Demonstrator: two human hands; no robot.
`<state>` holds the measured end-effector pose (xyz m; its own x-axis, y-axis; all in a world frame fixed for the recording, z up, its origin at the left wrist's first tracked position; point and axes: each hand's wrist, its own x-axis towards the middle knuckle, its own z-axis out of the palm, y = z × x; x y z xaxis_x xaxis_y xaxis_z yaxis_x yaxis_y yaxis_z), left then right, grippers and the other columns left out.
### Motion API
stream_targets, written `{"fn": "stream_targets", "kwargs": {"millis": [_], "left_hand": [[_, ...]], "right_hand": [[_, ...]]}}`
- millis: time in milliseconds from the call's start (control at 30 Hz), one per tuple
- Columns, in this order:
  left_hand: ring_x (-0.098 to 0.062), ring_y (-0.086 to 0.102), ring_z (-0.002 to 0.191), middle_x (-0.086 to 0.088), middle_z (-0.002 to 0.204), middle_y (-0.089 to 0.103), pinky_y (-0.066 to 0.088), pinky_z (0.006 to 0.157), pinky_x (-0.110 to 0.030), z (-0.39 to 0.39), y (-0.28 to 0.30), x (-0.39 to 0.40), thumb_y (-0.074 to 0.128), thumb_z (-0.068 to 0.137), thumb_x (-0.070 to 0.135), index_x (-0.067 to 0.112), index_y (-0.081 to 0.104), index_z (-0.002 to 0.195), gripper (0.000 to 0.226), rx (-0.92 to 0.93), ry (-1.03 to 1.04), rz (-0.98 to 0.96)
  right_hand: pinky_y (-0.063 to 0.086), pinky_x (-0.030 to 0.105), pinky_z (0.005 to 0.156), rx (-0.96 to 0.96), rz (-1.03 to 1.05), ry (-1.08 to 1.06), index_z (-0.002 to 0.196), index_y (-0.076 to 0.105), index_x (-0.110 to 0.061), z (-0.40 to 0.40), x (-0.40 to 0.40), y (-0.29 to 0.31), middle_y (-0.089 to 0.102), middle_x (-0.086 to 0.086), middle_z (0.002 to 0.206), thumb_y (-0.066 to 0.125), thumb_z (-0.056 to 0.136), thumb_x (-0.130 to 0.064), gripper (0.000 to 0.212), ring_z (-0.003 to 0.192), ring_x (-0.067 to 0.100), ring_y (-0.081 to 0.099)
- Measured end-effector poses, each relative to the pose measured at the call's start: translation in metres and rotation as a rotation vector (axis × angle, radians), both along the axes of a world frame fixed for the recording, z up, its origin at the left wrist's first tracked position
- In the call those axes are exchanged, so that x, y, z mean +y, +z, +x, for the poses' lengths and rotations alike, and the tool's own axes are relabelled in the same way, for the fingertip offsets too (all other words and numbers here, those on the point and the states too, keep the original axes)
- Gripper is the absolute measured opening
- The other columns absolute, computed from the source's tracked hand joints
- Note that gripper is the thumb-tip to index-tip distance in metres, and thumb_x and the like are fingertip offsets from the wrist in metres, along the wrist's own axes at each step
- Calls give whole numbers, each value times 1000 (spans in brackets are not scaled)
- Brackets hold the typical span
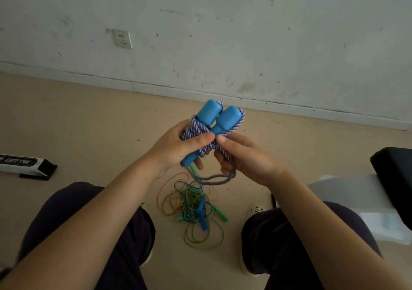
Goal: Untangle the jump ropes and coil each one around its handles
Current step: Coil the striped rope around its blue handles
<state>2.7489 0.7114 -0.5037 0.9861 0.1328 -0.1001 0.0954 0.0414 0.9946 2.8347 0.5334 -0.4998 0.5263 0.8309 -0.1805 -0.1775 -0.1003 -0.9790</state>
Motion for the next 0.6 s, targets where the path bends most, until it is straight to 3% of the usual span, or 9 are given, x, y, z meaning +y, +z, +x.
{"fn": "stream_targets", "kwargs": {"millis": [67, 167, 267, 367, 500, 600], "left_hand": [[-21, 67, 64, -14, 93, 68, 58, 56, -35, 2, -1, 3, 82, 77, 42, 5, 59, 120, 61, 11, 12, -26], [-29, 68, 63, -8, 87, 71, 58, 56, -36, 2, -2, 4, 81, 63, 50, 6, 58, 120, 75, 95, -7, -44], [-26, 63, 53, -5, 78, 68, 51, 49, -33, 1, -4, 4, 82, 60, 50, 7, 57, 114, 74, 108, -24, 5], [-24, 57, 49, -7, 76, 66, 47, 49, -32, 2, -5, 4, 86, 60, 49, 9, 57, 112, 71, 73, 19, 14], [-25, 53, 47, -6, 73, 64, 45, 47, -31, 1, -1, -2, 86, 61, 49, 26, 65, 103, 53, -4, 60, 3], [-25, 51, 46, -5, 75, 64, 44, 46, -30, 2, 2, -4, 88, 68, 41, 29, 64, 116, 55, -62, 71, -43]], "right_hand": [[20, 31, 49, -61, -32, 4, 87, 66, -28, -3, 2, 2, 32, 7, 66, 56, 97, -37, 16, 52, 14, 26], [23, 20, 43, -144, -105, -47, 66, 67, -40, -4, 4, 5, 32, -4, 60, 55, 93, -37, 29, 48, 7, 26], [27, 18, 43, -239, -177, -94, 75, 67, -31, -4, 3, 5, 37, -9, 54, 56, 86, -45, 21, 46, 5, 30], [32, 17, 45, -371, -264, -137, 82, 64, -18, -3, 6, 1, 41, -13, 48, 53, 92, -45, 31, 43, 2, 35], [27, 19, 47, -529, -335, -212, 63, 47, -13, -2, 11, 3, 34, -12, 44, 53, 94, -46, 46, 41, 4, 31], [19, 16, 42, -608, -342, -301, 53, 32, -16, -1, 9, 10, 23, -6, 50, 62, 90, -45, 55, 42, 7, 22]]}}
